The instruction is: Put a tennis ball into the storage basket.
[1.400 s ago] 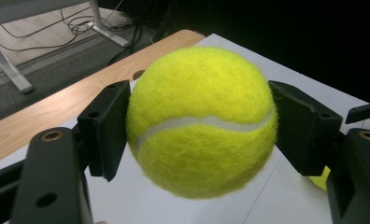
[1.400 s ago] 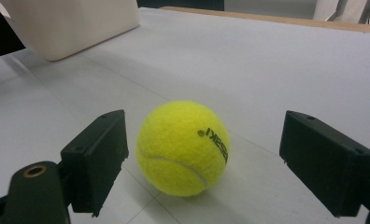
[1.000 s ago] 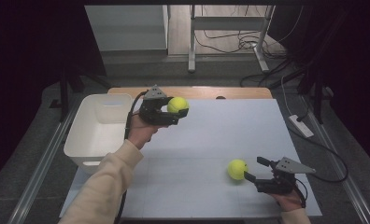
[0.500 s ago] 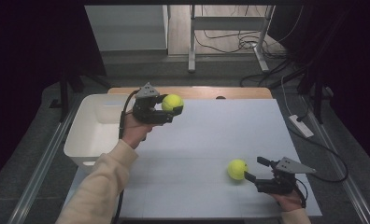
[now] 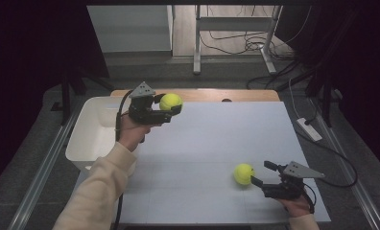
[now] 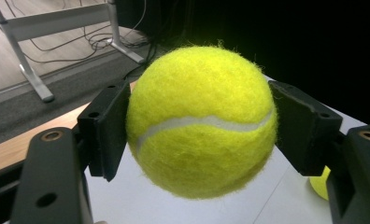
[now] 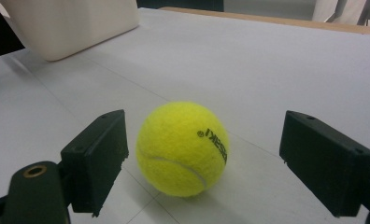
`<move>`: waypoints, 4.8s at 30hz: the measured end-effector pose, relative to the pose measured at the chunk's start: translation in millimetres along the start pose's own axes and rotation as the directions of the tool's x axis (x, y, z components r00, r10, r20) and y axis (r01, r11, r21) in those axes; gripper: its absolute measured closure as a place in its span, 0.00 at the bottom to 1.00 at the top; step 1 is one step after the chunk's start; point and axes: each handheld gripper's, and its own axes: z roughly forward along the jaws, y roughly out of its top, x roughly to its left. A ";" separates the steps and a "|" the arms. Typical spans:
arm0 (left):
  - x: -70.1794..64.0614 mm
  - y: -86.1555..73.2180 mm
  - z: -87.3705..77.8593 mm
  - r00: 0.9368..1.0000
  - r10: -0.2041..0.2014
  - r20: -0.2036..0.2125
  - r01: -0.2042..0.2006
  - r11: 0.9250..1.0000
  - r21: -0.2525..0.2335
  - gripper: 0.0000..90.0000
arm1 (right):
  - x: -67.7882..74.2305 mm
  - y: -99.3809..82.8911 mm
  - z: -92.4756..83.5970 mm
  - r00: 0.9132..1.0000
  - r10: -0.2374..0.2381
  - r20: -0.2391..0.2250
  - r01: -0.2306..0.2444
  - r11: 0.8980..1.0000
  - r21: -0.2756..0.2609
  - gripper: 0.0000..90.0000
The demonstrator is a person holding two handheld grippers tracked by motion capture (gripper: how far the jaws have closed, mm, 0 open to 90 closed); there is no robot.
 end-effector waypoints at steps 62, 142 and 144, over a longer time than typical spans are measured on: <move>54.5 -11.0 -50.9 0.980 -0.080 -0.183 0.078 0.997 -0.020 0.30 | 0.9 -0.2 0.7 1.000 -0.002 0.004 0.002 1.000 0.001 0.17; 120.9 -42.8 -89.0 0.892 -0.187 -0.411 0.206 0.978 0.002 0.30 | 1.5 -0.7 1.7 1.000 -0.006 0.004 0.006 1.000 0.010 0.17; 122.8 -43.4 -89.7 0.890 -0.191 -0.414 0.212 0.977 0.003 0.30 | 1.7 -0.7 2.0 1.000 -0.006 0.006 0.006 1.000 0.008 0.17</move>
